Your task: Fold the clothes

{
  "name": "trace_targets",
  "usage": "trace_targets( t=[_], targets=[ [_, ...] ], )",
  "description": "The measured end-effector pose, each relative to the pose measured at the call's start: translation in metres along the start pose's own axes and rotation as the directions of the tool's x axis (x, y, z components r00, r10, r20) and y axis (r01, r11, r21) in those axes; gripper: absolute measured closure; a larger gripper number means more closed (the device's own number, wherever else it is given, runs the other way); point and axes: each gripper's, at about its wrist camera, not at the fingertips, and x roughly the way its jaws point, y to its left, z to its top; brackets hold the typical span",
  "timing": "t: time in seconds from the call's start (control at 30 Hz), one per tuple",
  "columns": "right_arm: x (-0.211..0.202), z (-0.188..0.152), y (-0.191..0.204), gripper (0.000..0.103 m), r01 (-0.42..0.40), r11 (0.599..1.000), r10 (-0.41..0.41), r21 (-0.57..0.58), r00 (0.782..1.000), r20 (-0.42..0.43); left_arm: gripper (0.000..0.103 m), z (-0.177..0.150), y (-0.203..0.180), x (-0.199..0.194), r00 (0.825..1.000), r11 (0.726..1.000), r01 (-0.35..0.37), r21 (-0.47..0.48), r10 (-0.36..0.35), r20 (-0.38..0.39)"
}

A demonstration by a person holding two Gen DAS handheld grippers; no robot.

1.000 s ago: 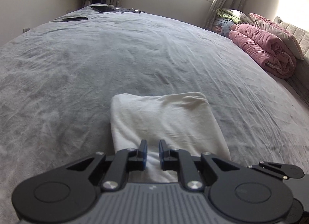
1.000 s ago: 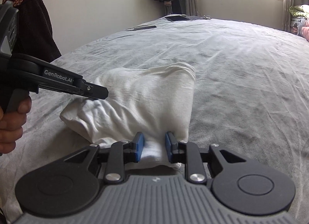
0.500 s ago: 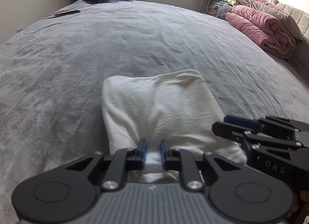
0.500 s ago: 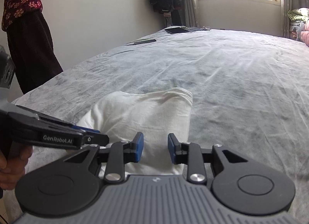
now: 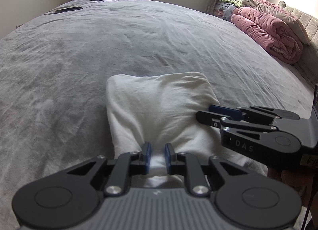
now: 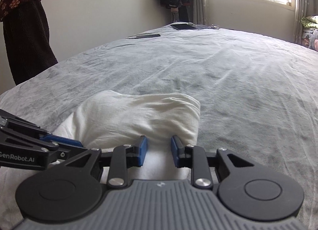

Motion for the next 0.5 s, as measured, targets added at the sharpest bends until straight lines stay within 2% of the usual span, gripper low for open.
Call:
trace_targets(
  t=[0.17,0.27,0.3,0.5],
  targets=[
    [-0.005,-0.002,-0.002,0.076,0.03,1.0,-0.03,0.001,1.0,0.007,0.087,0.002,0.005,-0.006,0.999,0.999,0.026,-0.035,-0.025,0.03],
    [-0.011,-0.002,-0.007,0.075,0.055,0.998,-0.056,0.021,0.998,0.014,0.079,0.004,0.012,-0.012,0.996,0.995,0.057,-0.086,-0.051,0.071],
    [-0.013,-0.002,-0.008,0.07,0.062,0.998,-0.062,0.029,0.998,0.02,0.078,0.004,0.013,-0.012,0.996,0.994,0.056,-0.098,-0.049,0.079],
    [-0.022,0.005,-0.012,0.068,0.054,0.997,-0.058,0.056,0.996,0.062,0.078,0.006,0.016,-0.006,0.998,0.99,0.04,-0.132,-0.033,0.056]
  ],
)
